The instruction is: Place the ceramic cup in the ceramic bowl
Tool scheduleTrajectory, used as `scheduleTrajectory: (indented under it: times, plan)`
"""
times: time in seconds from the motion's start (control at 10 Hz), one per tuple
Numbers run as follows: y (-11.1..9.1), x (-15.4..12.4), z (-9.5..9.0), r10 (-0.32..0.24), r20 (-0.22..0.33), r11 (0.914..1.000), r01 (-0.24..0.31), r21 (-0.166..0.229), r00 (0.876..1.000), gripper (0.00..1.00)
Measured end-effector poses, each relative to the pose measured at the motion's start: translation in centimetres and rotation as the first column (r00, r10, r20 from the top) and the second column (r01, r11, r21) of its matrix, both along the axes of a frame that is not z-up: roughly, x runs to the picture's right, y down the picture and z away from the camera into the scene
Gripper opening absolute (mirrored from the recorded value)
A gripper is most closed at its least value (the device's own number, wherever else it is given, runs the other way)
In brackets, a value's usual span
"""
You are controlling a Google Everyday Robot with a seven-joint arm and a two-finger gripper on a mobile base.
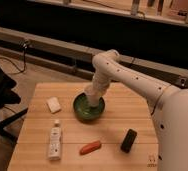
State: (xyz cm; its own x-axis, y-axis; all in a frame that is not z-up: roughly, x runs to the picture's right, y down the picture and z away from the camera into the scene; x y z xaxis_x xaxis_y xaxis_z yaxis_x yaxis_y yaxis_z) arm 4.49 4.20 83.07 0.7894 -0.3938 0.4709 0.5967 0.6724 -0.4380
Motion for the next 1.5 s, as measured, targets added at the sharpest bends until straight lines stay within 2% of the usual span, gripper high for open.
scheduleTrajectory:
  times: [0.1,0.2,0.3,0.9,1.0,1.1,1.2,1.5]
  plan:
    - [0.02,-0.04,0.06,-0.006,0.003,1.0000,0.006,-0.001,1.000,0.48]
    - [0.06,-0.07,0.09,-0.010,0.007,1.0000,0.010,-0.002,1.000,0.56]
    - [0.06,-0.08,0.14,-0.013,0.009,0.9999,0.013,-0.002,1.000,0.59]
    - [0.01,-0.21,0.29,-0.035,0.024,0.9994,0.035,-0.008,0.999,0.59]
    - [0.01,-0.30,0.33,-0.037,0.027,0.9993,0.037,-0.009,0.999,0.64]
    - [-0.04,-0.32,0.33,-0.040,0.030,0.9991,0.041,-0.009,0.999,0.75]
    - [-0.06,-0.31,0.39,-0.040,0.030,0.9992,0.040,-0.009,0.999,0.80]
    - [-0.15,-0.29,0.47,-0.041,0.032,0.9991,0.041,-0.010,0.999,0.80]
